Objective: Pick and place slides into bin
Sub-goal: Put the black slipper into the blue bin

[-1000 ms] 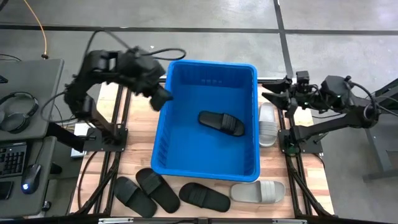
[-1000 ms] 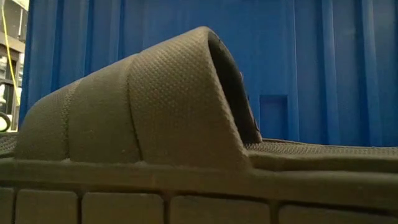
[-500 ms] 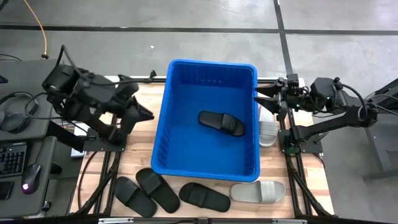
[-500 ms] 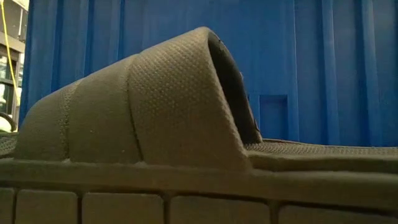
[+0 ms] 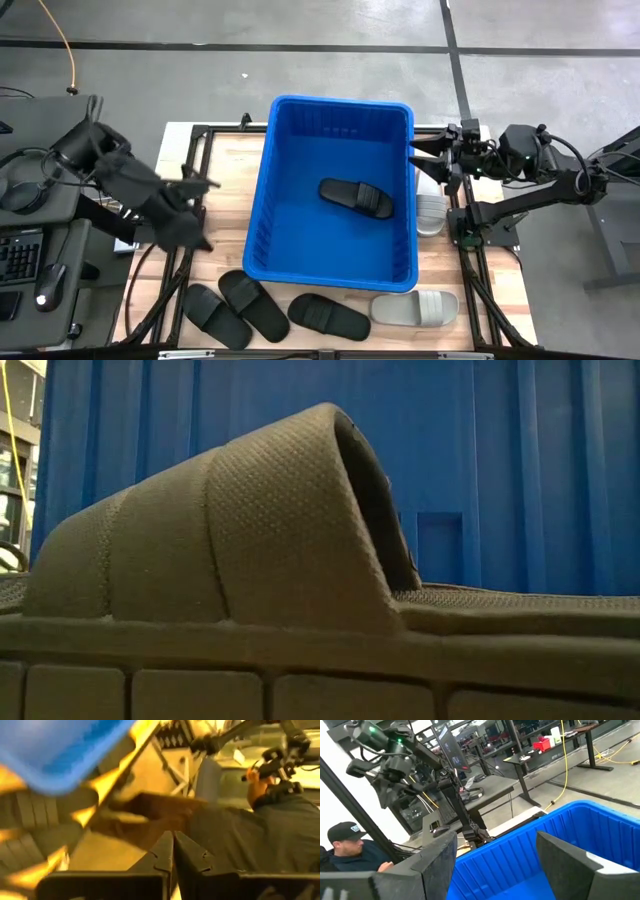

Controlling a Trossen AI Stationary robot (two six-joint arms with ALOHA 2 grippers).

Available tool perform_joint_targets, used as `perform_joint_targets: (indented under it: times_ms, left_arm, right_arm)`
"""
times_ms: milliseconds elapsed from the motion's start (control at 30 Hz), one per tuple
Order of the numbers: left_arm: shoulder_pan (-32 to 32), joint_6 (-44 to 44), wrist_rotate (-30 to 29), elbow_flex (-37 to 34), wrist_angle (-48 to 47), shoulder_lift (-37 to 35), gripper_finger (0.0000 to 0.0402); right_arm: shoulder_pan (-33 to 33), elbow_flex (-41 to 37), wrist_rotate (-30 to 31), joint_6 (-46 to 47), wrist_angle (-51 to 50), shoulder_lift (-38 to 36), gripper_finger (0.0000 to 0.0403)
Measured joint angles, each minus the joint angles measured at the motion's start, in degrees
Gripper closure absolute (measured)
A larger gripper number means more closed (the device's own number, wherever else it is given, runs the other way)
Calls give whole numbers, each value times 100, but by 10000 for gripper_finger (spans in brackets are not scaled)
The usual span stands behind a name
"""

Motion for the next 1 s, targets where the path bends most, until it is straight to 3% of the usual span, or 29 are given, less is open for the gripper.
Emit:
perform_joint_targets:
  times_ms: [200,500,667,800,1000]
  left_arm:
    - [-647,-1257,283,-889,-14,22,400]
    - [-1208,-2271,176,-2294,-17,124,400]
    - [-1558,-2735,162,-2377,24,483,400]
    - [-1799,-3217,-213,-2377,19,807,401]
    - [-1822,-3391,-433,-2380,-17,1408,400]
  right_arm:
    - [-2,0,-6,-237,-36,0,142]
    - [-2,0,-6,-355,-100,2,142]
    - [-2,0,-23,-299,-256,2,142]
    - [-2,0,-55,-307,-276,4,142]
    - [-2,0,-54,-367,-288,4,142]
